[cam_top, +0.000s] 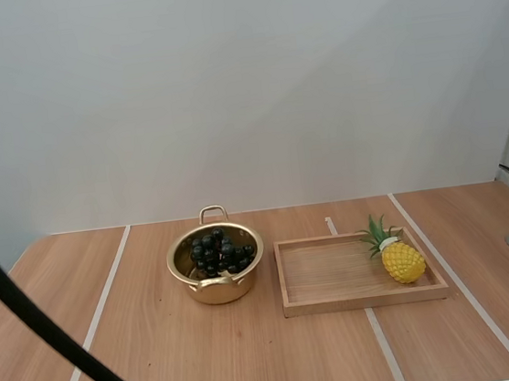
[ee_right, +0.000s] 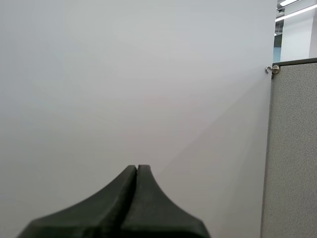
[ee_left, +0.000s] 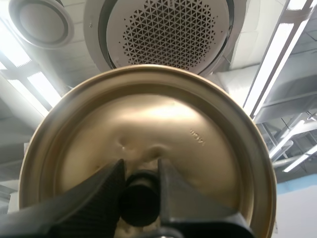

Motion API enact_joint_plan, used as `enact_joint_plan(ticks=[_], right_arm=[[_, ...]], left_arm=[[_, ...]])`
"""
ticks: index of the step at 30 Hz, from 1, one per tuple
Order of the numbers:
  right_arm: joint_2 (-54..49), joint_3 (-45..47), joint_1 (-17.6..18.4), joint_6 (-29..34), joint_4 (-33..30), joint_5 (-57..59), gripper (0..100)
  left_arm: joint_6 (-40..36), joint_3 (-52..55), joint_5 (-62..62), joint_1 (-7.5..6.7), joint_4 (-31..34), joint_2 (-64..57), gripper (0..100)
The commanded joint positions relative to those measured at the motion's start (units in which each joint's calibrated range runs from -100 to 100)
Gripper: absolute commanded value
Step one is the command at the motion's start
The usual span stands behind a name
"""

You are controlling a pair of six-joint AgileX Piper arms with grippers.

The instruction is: Open the pot, put the grape inside, and close it

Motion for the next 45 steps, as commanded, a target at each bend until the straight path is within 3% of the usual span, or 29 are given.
enact_joint_plan(ticks=[1, 7, 16, 33, 40, 45], right_arm=[[-0.6, -0.3, -0.2, 0.4, 0.0, -1.1, 0], [-0.6, -0.3, -0.2, 0.4, 0.0, -1.1, 0], [-0.6, -0.3, -0.2, 0.4, 0.0, -1.1, 0], [-0.6, -0.3, -0.2, 0.4, 0.0, -1.1, 0], [-0.6, -0.3, -0.2, 0.4, 0.0, -1.1, 0], [-0.6, -0.3, -0.2, 0.4, 0.0, -0.8, 0]], left_arm=[[-0.7, -0.3, 15.7, 0.02, 0.1, 0.0, 0], [-0.7, -0.3, 45.9, 0.02, 3.0, 3.9, 0], [-0.8, -0.3, 62.9, 0.02, 3.0, 12.6, 0], [-0.8, 0.4, 62.9, 0.02, 2.6, 29.4, 0], [-0.2, 11.2, 62.9, 0.02, 4.3, 32.2, 0], [2.8, 19.6, 62.9, 0.02, -0.5, 33.8, 0]])
